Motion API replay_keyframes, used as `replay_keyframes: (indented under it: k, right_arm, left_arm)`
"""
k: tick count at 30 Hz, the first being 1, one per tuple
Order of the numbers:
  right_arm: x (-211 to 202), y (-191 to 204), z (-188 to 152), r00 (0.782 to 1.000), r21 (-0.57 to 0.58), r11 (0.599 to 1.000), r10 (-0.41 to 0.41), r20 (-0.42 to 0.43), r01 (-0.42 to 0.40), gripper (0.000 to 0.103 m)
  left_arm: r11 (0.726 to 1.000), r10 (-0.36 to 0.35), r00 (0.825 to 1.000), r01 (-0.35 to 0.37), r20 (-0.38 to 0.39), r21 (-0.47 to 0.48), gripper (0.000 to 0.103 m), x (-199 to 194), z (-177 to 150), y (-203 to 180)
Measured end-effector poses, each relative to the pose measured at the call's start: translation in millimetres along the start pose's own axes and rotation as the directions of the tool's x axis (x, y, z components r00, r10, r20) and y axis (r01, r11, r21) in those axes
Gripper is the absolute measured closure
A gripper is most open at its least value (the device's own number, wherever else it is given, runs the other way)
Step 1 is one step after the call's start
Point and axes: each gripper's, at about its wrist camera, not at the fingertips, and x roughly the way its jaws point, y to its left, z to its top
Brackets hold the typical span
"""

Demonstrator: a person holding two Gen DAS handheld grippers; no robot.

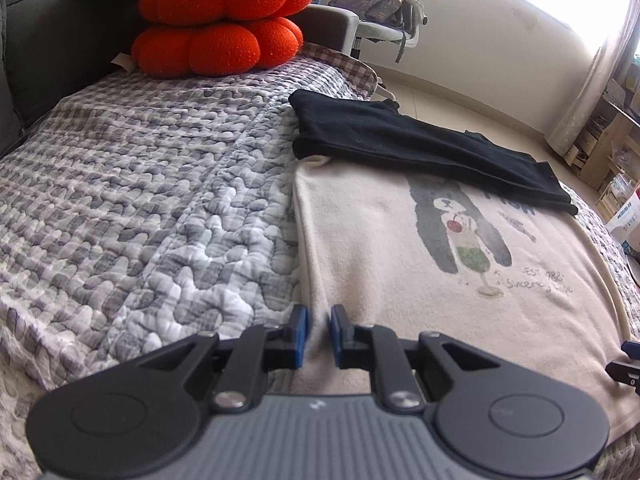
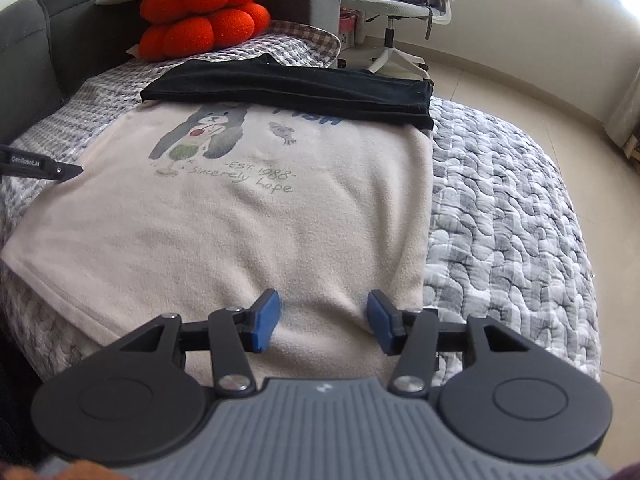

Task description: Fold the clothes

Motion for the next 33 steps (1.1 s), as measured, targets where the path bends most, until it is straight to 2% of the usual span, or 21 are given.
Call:
replay_keyframes:
  k: [6, 8, 12, 17, 21, 26, 29, 31, 33]
  right_arm:
    - [-3, -2, 0, 1.0, 0.013, 1.0, 0.006, 0.014, -0.007, 0.05]
    - [-9, -6, 0, 0.999, 0.034, 0.999, -0.003, 0.045, 0.002, 0.055]
    - [-29, -27, -2, 0.993, 0.146, 0.989, 0.006, 0.12, -0.023, 0.056]
    - [-31, -40, -13, 0.995, 0.197, 0.98, 0.004, 0.099, -0.023, 0.056]
    - [-39, -44, -20, 0.993, 0.223, 0.972, 0.042, 0.112, -0.066, 0.056]
    - [-50, -63, -32, 0.991, 0.321, 0.944, 0.033, 0.129, -0.073, 0.056]
    - [-52, -72, -39, 0.989, 0.379, 0.918, 0.074, 0.126, -0.116, 0.056]
    - [-52, -71, -44, 0.989, 0.391, 0.91, 0.102, 0.106, -0.136, 0.056]
    - [-54, -67, -47, 0.99, 0.384, 0.914, 0.108, 0.092, -0.136, 0.06]
  left_arm:
    - [1.0, -0.006, 1.0, 0.006, 0.0, -0.022, 0.089, -3, 0, 2]
    - [0.998, -0.045, 0.999, 0.045, 0.011, -0.042, 0.089, -12, -1, 6]
    - [0.99, -0.116, 0.993, 0.118, 0.031, -0.082, 0.089, -29, -4, 17]
    - [0.981, -0.144, 0.989, 0.147, 0.027, -0.126, 0.089, -39, -9, 31]
    - [0.978, -0.161, 0.987, 0.161, 0.015, -0.136, 0.089, -44, -19, 36]
    - [0.976, -0.162, 0.987, 0.16, -0.003, -0.151, 0.089, -50, -32, 45]
    - [0.975, -0.16, 0.987, 0.156, -0.01, -0.155, 0.089, -53, -39, 50]
    - [0.978, -0.157, 0.987, 0.152, -0.025, -0.141, 0.089, -53, -43, 48]
    - [0.981, -0.156, 0.987, 0.151, -0.034, -0.123, 0.089, -53, -47, 46]
